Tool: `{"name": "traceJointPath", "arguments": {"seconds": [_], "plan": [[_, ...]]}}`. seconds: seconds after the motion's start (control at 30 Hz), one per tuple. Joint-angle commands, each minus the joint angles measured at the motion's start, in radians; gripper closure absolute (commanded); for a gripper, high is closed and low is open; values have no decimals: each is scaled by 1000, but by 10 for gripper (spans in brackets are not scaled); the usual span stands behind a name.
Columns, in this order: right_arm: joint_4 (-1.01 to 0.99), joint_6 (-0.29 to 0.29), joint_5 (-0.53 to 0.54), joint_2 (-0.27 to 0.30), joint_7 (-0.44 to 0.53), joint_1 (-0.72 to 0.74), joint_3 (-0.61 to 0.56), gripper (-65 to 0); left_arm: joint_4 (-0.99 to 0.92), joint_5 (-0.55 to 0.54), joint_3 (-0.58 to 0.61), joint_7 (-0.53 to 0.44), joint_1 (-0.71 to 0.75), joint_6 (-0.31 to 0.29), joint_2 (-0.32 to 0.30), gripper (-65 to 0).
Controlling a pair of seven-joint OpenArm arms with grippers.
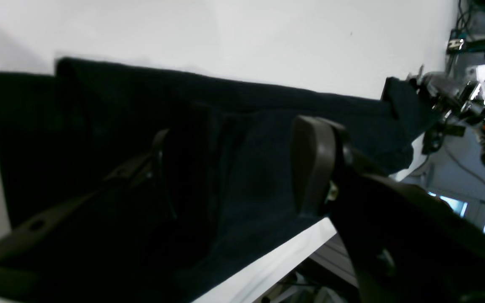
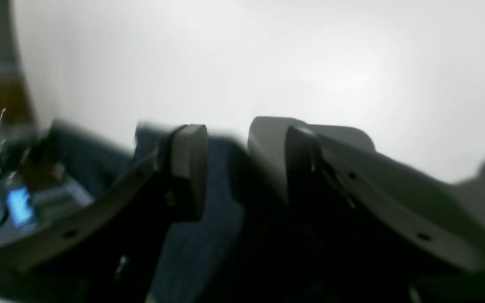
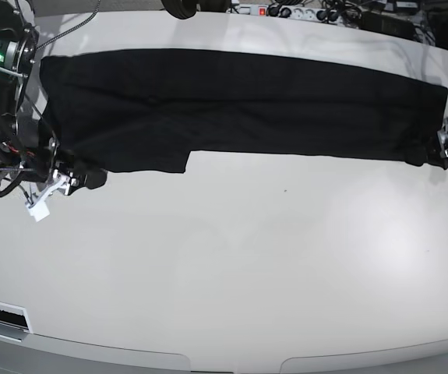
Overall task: Layout the t-shirt on the table in an organized manner, then fold the t-shirt properly
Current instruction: 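Lower the folded hem onto the shirt and release both grippers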
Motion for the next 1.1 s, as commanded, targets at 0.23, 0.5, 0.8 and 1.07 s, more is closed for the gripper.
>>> {"name": "traceJointPath", "arguments": {"seconds": [0.23, 0.5, 0.8, 1.07], "plan": [[31, 40, 87, 19, -56, 24, -154, -279, 11, -20, -6, -4, -19, -8, -28, -373], [224, 40, 234, 19, -138, 24, -187, 0, 11, -20, -6, -4, -19, -8, -28, -373], [597, 40, 442, 18, -254, -158, -187, 0, 11, -20, -6, -5, -19, -8, -27, -373], [991, 40, 503, 21, -254, -466, -187, 0, 11, -20, -6, -35, -19, -8, -27, -373]]}}
